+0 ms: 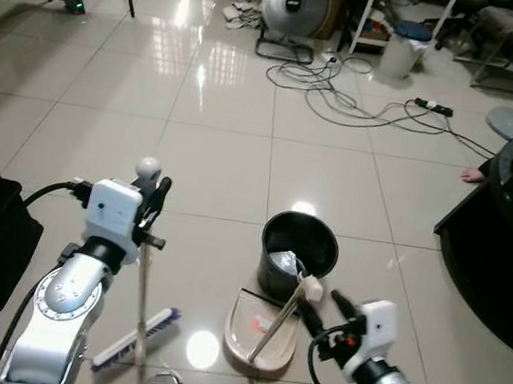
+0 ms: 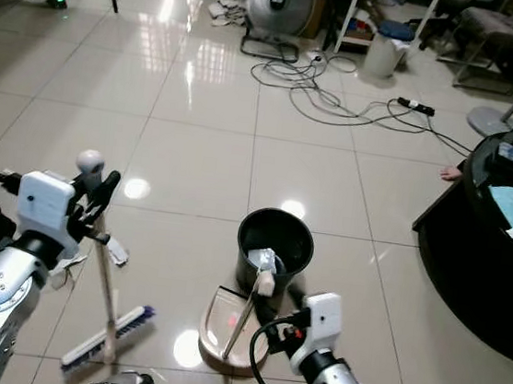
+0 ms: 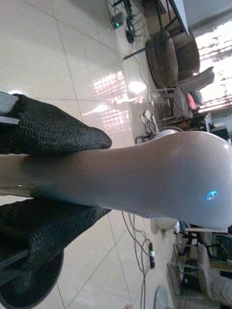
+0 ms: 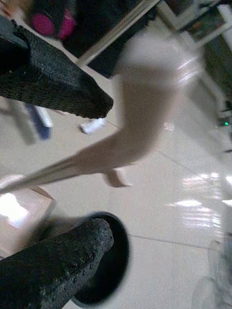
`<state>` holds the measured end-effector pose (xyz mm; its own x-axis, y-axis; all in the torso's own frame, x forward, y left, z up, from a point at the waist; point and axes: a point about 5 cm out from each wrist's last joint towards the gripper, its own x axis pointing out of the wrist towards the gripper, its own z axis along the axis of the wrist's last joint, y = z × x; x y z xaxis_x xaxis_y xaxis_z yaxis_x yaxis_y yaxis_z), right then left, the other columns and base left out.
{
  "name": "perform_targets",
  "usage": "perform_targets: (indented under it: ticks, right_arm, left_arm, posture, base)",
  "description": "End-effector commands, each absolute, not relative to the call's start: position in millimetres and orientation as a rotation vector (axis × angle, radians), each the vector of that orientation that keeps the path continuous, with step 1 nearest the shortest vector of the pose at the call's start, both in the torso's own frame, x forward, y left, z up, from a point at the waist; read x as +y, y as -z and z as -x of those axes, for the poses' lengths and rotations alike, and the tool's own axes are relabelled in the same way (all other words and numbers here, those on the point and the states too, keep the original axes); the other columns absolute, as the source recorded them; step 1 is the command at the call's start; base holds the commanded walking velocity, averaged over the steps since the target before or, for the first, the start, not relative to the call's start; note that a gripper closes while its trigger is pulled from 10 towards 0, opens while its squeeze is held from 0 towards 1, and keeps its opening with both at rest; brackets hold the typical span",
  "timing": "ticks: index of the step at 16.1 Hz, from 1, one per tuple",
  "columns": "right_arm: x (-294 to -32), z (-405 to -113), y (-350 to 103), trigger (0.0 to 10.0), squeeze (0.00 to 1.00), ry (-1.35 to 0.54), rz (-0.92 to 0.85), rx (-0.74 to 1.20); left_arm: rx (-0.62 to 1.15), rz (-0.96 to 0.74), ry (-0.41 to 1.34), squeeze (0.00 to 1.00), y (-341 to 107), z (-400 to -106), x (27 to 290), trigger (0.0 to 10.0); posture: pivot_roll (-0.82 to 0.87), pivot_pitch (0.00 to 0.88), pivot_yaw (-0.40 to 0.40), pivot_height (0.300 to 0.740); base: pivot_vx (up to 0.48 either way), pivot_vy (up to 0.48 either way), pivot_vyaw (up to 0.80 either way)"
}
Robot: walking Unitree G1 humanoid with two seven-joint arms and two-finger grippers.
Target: Sweep floor
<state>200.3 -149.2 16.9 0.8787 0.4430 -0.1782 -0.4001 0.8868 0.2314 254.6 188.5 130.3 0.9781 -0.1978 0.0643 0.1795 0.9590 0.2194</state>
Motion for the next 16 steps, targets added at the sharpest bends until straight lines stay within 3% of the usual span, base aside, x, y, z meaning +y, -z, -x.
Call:
perform_targets:
  ticks: [1,5,9,11,16]
  right_arm:
    - [-154.7,-196.8,-34.2,10.0,0.00,-0.406,-0.107,0.151]
    - [-157.6,-182.0,-51.4,10.0,0.00,-0.345,-0.041,0.101]
    - [-163.1,-160.0,-42.9,10.0,0.00,-0.244,-0.151,0.148]
    - [-176.7,-162.8,-40.5,10.0,0.00,-0.077,-0.154,0.124]
    - [-175.2,-163.6,-36.9,10.0,0.00,-0.098,-0.120,0.094]
  left_arm:
    - [-0.099,-0.202,0.222,0.00,-133.1,-257.7,182.6,10.0]
    - [-0.111,-0.203,0.241,0.00,-133.4,-258.8,180.0,10.0]
    - [-0.101,-0.214,0.270,0.00,-129.4,-254.6,179.5,10.0]
    - [-0.092,-0.228,0.299,0.00,-126.5,-249.5,176.0,10.0]
    - [-0.072,-0.236,0.284,0.00,-119.9,-247.2,182.6,10.0]
  posture:
    - [0.06,0.050,-0.035,0.740]
    - [0.05,0.038,-0.027,0.740]
    - [0.04,0.032,-0.027,0.740]
    - [0.05,0.028,-0.023,0.740]
    - [0.05,0.041,-0.022,0.740]
  base:
    - [0.000,0.000,0.00]
    - [0.000,0.000,0.00]
    - [0.000,0.000,0.00]
    - [0.000,0.293,0.00]
    - [0.000,0.327,0.00]
